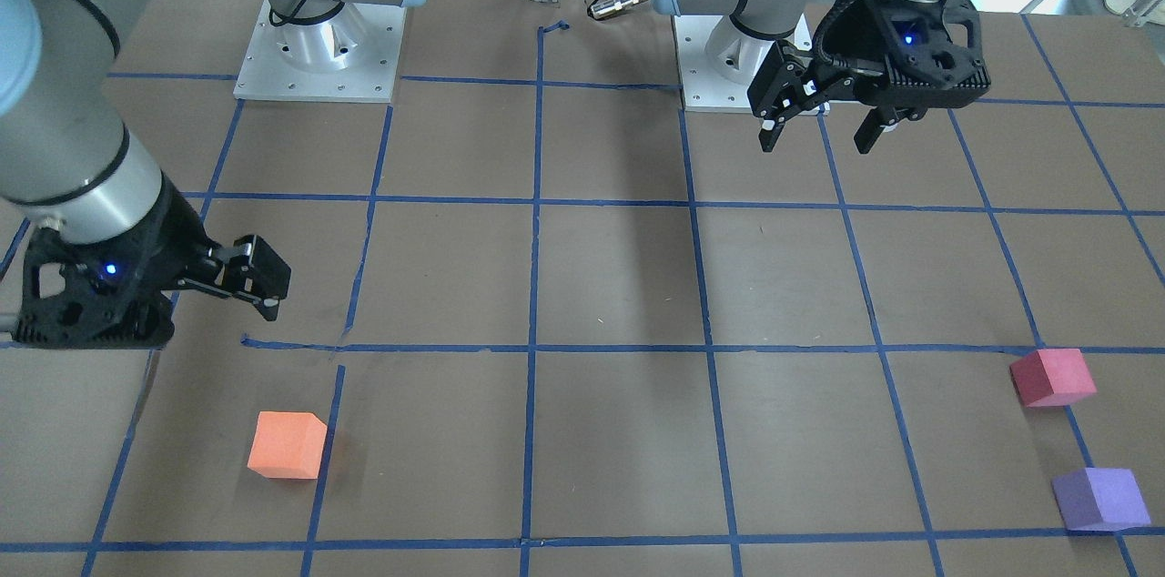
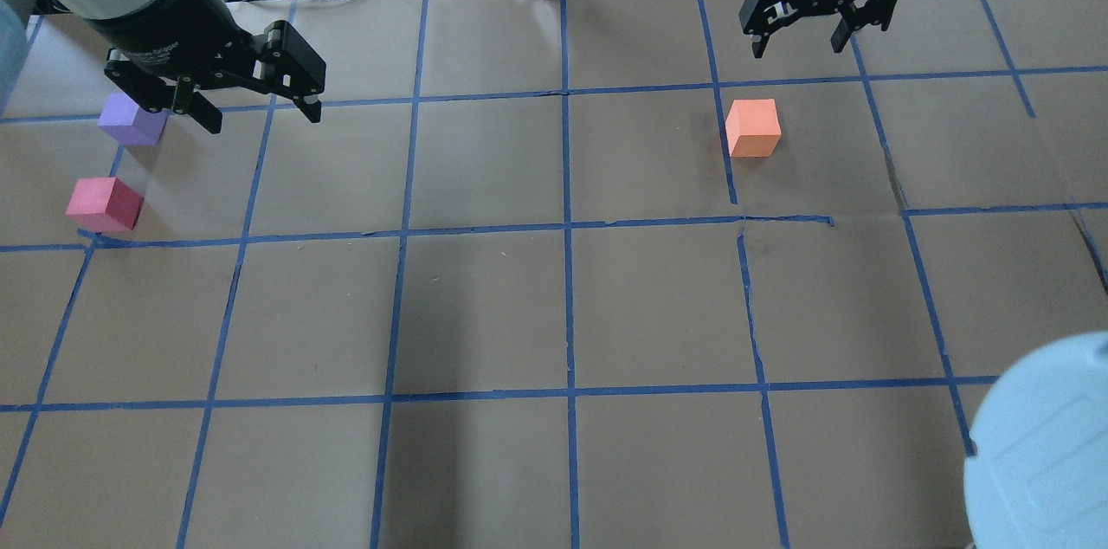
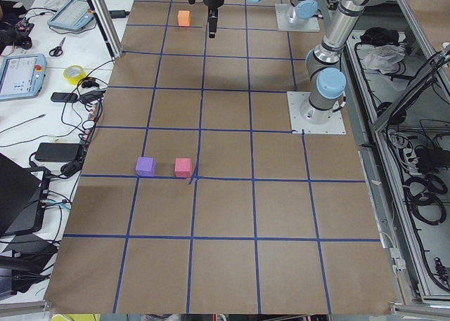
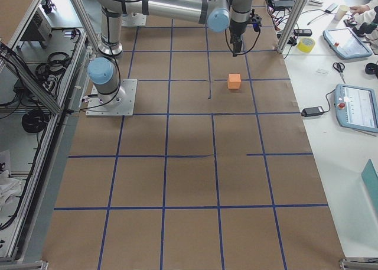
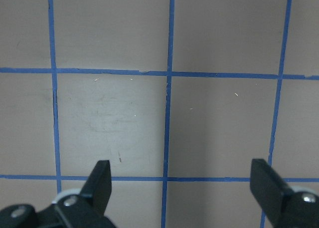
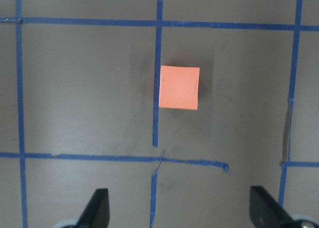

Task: Arrange blocks in a line
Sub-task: 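Lower the right gripper over the orange cube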

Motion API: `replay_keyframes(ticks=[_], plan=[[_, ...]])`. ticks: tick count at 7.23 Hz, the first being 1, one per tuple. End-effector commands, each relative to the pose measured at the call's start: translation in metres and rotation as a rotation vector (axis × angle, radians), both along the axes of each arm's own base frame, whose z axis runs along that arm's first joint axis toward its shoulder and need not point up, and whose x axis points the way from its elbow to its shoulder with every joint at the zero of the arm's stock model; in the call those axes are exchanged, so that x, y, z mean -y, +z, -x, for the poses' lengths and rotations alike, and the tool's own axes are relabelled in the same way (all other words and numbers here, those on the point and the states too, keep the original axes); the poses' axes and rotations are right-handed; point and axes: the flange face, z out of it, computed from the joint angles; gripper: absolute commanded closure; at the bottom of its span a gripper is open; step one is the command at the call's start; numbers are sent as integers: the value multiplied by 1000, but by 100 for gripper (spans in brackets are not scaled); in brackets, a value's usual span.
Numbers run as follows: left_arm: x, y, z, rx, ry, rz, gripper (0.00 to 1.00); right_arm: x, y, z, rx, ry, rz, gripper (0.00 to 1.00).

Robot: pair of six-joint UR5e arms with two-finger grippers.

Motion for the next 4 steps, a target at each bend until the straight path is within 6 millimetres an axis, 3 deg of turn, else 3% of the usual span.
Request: replay_keyframes(ticks=[1,2,4], plan=[[0,0,0,0,-1,1,0,38,-87,22,16,-37,-26,0],[0,0,1,-1,-2,1,0,41,-113,21,21,-39,-60,0],[-1,0,1,0,-2,1,0,46,-138,19,23,-36,-79,0]])
